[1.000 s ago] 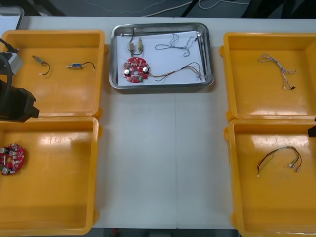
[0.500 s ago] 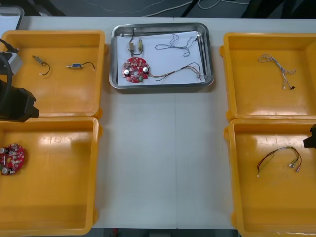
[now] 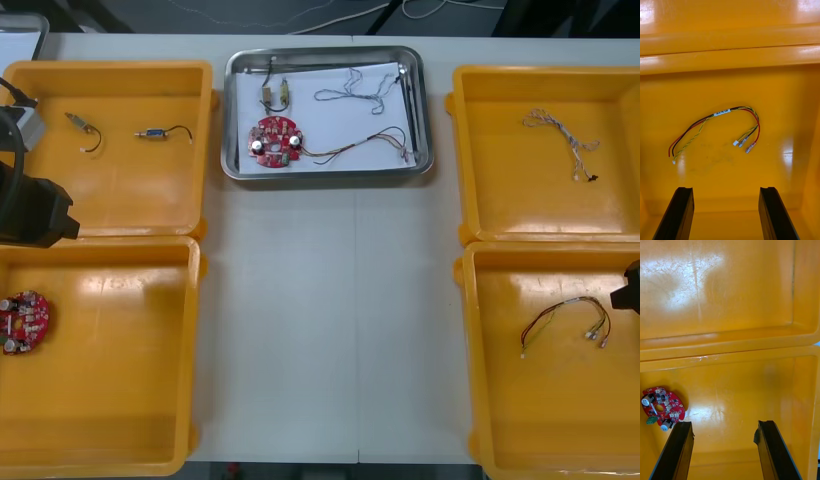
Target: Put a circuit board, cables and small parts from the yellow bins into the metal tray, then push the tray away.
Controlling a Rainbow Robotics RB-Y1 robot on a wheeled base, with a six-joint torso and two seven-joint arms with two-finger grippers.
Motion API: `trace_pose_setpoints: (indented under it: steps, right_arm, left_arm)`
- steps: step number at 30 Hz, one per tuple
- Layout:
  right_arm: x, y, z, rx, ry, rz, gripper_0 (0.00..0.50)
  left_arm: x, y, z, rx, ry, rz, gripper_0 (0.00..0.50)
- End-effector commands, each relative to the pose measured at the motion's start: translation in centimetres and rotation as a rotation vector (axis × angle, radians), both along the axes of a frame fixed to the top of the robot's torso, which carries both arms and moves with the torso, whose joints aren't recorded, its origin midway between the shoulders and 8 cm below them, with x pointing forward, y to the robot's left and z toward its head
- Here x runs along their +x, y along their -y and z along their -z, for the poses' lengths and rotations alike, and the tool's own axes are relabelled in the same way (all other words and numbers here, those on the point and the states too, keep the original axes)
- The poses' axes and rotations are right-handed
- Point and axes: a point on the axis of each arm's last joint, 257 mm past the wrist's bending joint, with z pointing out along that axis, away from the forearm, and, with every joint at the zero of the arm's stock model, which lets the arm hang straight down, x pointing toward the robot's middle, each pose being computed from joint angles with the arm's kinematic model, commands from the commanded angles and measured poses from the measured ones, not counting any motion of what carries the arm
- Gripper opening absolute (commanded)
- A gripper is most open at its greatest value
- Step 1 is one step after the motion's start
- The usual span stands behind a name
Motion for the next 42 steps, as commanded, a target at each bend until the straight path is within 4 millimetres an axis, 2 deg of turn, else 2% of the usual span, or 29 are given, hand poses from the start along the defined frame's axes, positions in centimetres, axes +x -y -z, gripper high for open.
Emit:
trace_pose_setpoints:
  steps: [1, 42]
  right_arm:
    - [-0.13, -0.03, -0.66, 0.021, 0.030, 0.029, 0.500]
    - [-0.15, -0.10, -0.65, 0.023, 0.029, 0.027, 0.500]
  left_arm:
    - [-0.35, -1.79, -1.25, 0.038, 0.030, -0.041, 0.500]
    - [-0.35, -1.79, -1.25, 0.038, 0.030, -0.041, 0.500]
